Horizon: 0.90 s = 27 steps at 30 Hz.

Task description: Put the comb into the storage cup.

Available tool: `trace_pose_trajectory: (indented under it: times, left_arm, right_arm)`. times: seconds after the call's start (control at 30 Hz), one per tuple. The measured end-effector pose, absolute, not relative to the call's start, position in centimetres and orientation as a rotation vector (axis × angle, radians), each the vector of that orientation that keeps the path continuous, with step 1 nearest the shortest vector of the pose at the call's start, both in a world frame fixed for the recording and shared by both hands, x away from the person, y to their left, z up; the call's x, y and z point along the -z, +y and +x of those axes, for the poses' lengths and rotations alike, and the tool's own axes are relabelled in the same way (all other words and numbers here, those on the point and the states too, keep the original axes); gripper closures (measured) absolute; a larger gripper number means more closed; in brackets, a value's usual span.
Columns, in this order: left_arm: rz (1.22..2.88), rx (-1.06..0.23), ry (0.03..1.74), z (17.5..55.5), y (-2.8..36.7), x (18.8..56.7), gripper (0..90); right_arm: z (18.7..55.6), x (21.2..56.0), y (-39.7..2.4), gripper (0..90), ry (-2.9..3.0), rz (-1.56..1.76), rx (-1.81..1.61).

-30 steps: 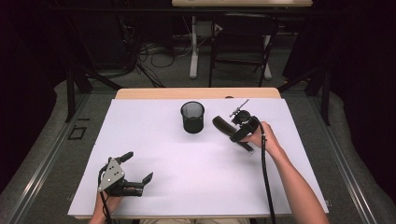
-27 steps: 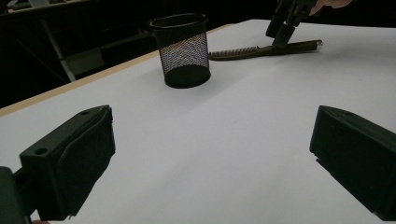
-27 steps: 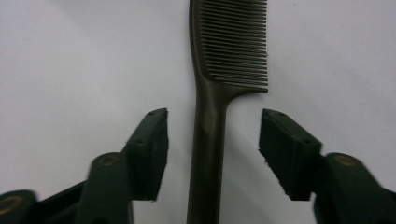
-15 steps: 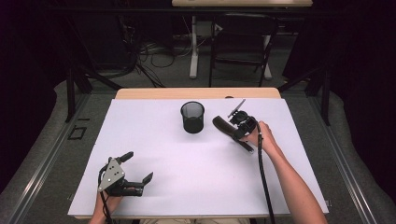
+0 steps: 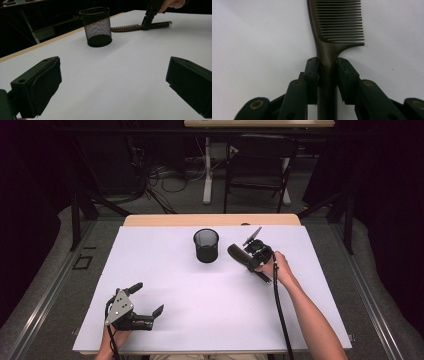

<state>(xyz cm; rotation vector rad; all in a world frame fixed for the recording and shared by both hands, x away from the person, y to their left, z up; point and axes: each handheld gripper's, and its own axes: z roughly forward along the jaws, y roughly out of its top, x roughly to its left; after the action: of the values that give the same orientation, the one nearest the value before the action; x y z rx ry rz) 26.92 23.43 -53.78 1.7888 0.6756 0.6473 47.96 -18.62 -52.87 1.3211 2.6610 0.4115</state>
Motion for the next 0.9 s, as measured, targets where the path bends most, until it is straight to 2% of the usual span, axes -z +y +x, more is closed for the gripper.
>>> trace_pose_trajectory:
  times: [0.2,0.9]
  left_arm:
    - [1.790,-0.647,0.677,26.9,23.4,53.8,0.4]
    - [1.789,-0.652,0.678,26.9,23.4,53.8,0.4]
  right_arm:
    - [47.8,52.8,-18.9,72.6,2.641,1.394,-0.458]
    - [45.8,51.3,-20.1,72.7,2.560,1.350,-0.679]
